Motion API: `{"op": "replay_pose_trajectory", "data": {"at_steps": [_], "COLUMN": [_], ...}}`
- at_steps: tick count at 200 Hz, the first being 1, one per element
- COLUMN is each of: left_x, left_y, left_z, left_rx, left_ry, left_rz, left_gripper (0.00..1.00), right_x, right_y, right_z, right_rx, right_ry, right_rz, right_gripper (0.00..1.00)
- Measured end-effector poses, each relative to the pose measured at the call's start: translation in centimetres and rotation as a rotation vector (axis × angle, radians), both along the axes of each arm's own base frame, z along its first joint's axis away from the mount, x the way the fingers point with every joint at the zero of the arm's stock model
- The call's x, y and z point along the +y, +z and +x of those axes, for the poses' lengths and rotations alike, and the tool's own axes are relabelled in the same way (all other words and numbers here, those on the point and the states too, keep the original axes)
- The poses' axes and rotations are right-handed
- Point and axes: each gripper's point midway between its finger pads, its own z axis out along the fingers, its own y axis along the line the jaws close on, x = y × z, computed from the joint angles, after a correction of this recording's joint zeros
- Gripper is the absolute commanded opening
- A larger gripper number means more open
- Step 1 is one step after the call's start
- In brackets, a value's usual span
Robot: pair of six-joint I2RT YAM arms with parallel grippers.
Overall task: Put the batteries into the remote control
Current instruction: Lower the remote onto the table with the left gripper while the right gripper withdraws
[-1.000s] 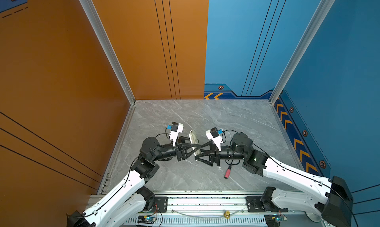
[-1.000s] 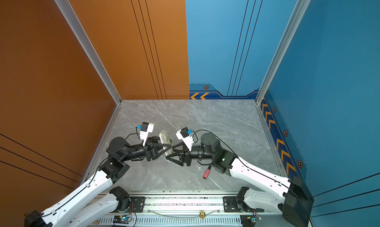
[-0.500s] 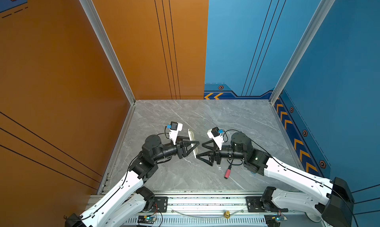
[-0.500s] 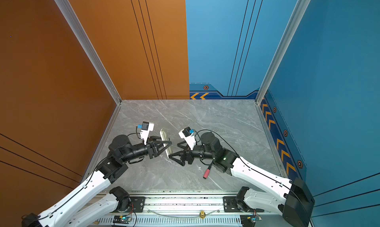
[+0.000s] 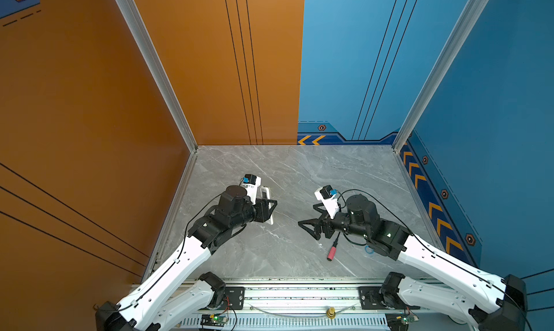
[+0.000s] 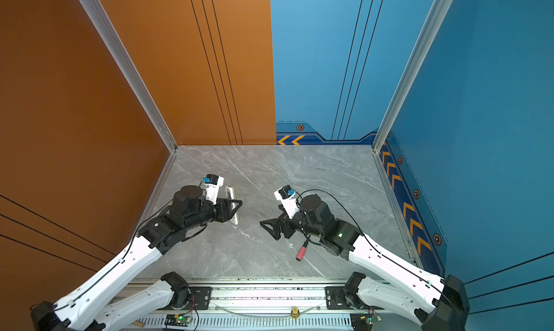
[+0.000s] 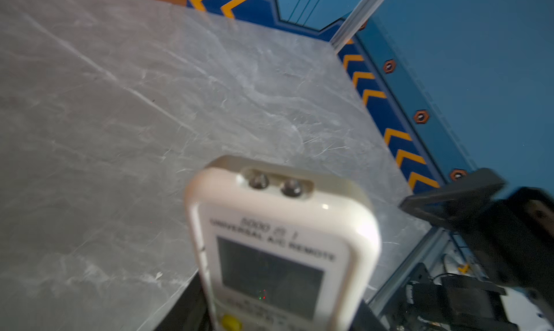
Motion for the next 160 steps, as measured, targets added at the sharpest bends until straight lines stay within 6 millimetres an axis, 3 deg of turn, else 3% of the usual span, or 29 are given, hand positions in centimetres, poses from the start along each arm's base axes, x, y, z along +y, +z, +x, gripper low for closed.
{"op": "replay_pose_trajectory", "data": {"at_steps": [40, 85, 128, 160], "left_x": [2.4, 3.8, 3.8, 3.8], "left_y": [-6.3, -12.2, -15.6, -17.9], "left_z": [1.2, 0.9, 0.6, 0.9], "left_rx": [0.221, 0.383, 0.457, 0.501], "left_ry": [0.083, 0.1, 0.088, 0.096], "left_rz": [0.3, 0.521, 0.623, 0.66], "left_gripper": [0.0, 0.0, 0.03, 0.05], "right_x": [-2.7, -6.8, -12.4, -14.6], "right_y": [0.0, -1.1, -1.5, -0.9], "right_z": [0.5, 1.9, 3.8, 4.5], "right_rx": [-0.039, -0.051, -0.064, -0.084], "right_ry": [-0.086, -0.234, -0.445, -0.535], "right_rz": [-0.056, -0.107, -0.119, -0.107], "right_gripper": [0.97, 0.99, 1.0, 1.0]}}
